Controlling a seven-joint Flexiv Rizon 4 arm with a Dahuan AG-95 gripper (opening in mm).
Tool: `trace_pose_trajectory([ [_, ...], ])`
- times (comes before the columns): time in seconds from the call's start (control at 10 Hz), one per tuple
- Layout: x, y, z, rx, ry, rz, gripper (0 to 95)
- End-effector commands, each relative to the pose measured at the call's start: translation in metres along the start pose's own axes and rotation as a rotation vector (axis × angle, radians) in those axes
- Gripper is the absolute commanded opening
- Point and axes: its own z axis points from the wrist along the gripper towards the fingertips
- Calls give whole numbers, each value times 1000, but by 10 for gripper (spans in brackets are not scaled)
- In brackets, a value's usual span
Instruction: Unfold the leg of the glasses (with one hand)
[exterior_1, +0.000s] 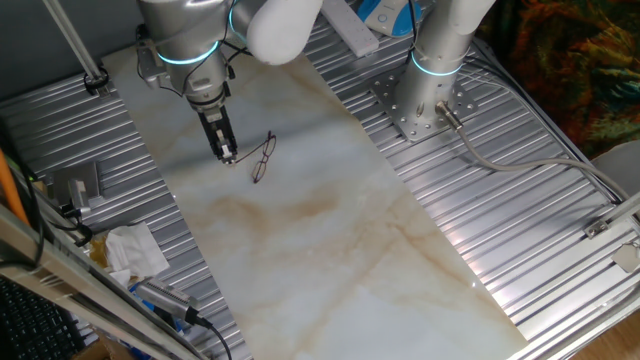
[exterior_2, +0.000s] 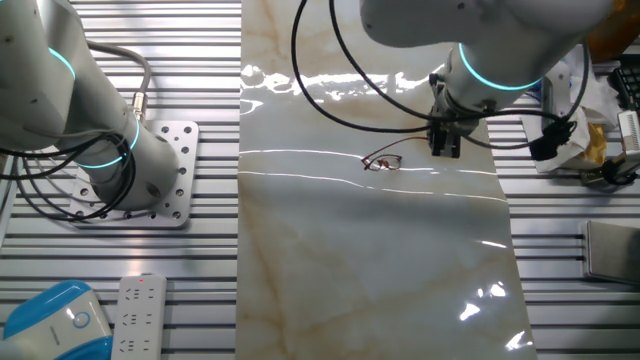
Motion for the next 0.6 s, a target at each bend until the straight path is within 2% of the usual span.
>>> trace_pose_trajectory([
  [0.1,0,1,-3,-1,1,0,0],
  [0.4,-4,6,-18,6,17,8,0],
  [0.5,-6,6,-18,6,22,8,0],
  [0.6,-4,7,-25,5,16,1,0],
])
